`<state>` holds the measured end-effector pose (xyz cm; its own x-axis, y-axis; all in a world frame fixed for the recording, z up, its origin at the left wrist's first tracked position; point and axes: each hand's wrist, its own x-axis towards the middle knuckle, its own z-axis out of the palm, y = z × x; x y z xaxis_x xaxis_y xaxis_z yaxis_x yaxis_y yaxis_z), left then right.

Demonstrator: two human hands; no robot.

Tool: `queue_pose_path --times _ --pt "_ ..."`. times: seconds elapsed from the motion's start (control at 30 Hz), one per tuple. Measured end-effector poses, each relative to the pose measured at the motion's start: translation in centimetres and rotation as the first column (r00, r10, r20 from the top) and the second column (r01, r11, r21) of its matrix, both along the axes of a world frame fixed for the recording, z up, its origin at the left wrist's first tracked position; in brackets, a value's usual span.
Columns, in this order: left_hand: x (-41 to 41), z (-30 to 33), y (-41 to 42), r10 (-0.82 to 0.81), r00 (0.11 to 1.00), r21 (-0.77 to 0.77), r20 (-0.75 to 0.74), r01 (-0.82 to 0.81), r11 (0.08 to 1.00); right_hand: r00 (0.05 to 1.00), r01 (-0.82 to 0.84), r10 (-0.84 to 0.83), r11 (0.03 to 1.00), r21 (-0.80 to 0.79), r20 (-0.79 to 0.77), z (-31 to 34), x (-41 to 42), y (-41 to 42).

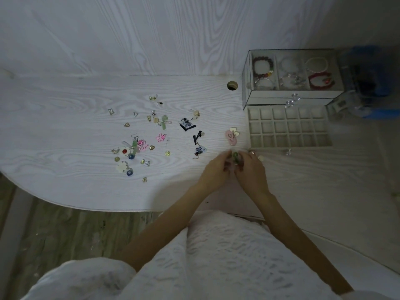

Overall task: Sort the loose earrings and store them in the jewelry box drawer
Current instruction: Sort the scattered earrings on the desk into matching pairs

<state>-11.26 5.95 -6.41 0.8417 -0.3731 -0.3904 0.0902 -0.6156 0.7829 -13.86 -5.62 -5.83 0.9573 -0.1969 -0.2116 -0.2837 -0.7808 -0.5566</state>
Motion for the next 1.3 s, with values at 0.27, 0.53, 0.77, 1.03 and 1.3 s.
queue_pose_path --times 0.27,0.53,0.77,1.03,1.3 --pt "1.2 1.8 7.0 0.219 0.953 -0.041 0.208 -0.215 0.976 0.965 -0.212 0.225 0.972 -0.105 0.133 1.4 2.0 1.5" --pt "7.7 0.2 12.2 0.032 0.880 0.295 0.474 -0.193 0.936 0.901 -0.403 0.432 0.871 -0.282 0.048 -0.1 5.6 6.8" --pt "8.5 -1.5 12.4 -0.320 0.766 0.455 0.557 0.041 0.890 0.906 -0.395 0.420 0.884 -0.250 0.054 -0.5 4.1 6.0" --pt "6.5 -2.3 13.3 -0.157 0.808 0.334 0.568 -0.051 0.941 0.937 -0.326 0.340 0.932 -0.158 0.075 -0.9 3.9 5.9" --pt "6.8 -1.9 11.3 -0.076 0.891 0.312 0.448 -0.076 0.947 0.981 -0.193 0.195 0.978 -0.078 0.021 -0.7 3.4 5.3"
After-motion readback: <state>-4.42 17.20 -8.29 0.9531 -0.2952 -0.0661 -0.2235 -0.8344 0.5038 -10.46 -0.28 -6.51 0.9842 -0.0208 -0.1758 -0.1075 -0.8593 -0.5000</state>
